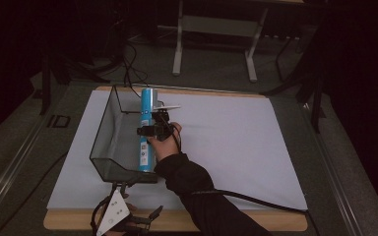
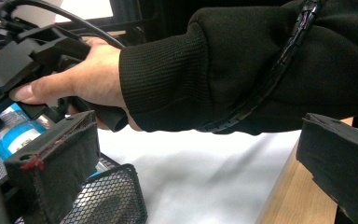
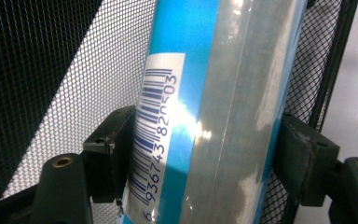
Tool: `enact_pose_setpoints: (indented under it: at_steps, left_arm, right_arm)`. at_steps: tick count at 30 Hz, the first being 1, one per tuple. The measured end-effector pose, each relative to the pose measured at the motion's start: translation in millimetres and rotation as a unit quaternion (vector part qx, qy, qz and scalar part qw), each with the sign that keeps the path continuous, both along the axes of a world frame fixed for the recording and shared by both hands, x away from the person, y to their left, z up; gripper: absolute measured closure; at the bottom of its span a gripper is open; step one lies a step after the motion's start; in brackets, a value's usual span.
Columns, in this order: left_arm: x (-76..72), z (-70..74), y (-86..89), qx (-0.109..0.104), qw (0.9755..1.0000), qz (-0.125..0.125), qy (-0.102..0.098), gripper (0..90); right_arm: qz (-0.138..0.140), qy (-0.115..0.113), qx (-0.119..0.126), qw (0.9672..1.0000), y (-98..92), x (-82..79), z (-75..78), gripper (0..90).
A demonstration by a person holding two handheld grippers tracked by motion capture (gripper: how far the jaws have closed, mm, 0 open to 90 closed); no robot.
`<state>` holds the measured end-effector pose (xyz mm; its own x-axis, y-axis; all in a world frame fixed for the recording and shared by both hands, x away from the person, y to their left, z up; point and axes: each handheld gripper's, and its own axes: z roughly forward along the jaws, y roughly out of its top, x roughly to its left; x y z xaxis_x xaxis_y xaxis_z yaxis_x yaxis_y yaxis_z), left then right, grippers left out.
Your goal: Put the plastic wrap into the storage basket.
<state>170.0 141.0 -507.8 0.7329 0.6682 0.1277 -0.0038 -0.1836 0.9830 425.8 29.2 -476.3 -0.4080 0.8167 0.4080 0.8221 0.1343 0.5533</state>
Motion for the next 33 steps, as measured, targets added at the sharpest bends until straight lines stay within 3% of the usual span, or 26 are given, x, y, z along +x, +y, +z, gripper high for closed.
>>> enact_pose_setpoints:
  at_steps: [3, 5, 6, 8, 12, 19, 23, 30, 33]
  left_arm:
    - [0.0, -0.3, -0.8, 0.001, 1.0000, -0.003, 0.003, 0.1]
    - [0.0, -0.3, -1.2, 0.002, 1.0000, -0.004, 0.003, 0.1]
    - [0.1, -0.4, -1.5, 0.001, 1.0000, -0.005, 0.004, 0.1]
    - [0.2, -0.8, -2.2, 0.004, 1.0000, -0.006, 0.005, 0.1]
    - [0.1, -1.0, -2.9, 0.006, 1.0000, -0.006, 0.005, 0.1]
    - [0.9, -1.3, -2.5, 0.004, 1.0000, -0.005, 0.006, 0.1]
    - [2.1, -2.2, -3.8, 0.008, 0.9999, -0.006, 0.008, 0.1]
    - [3.6, -3.7, -6.0, 0.012, 0.9997, -0.014, 0.014, 0.1]
    - [4.0, -3.8, -6.2, 0.012, 0.9997, -0.014, 0.015, 0.1]
  right_arm:
    - [0.013, -0.026, -0.039, 0.9988, 4.5, -2.2, 6.0, 23.5]
    - [0.028, -0.057, -0.073, 0.9953, 7.1, -5.2, 12.2, 22.2]
    - [0.031, -0.063, -0.077, 0.9946, 6.7, -6.2, 14.4, 22.7]
    - [0.036, -0.082, -0.081, 0.9927, 4.6, -8.3, 20.6, 24.4]
    - [0.048, -0.086, -0.083, 0.9917, -0.1, -8.7, 29.0, 24.0]
    - [0.077, -0.105, -0.079, 0.9884, -13.5, -13.4, 43.9, 13.8]
    - [0.097, -0.110, -0.103, 0.9838, -22.4, -13.9, 47.7, 13.1]
    - [0.117, -0.131, -0.121, 0.9769, -45.7, -15.0, 55.5, 13.2]
    - [0.114, -0.135, -0.119, 0.9771, -58.0, -14.0, 58.0, 13.3]
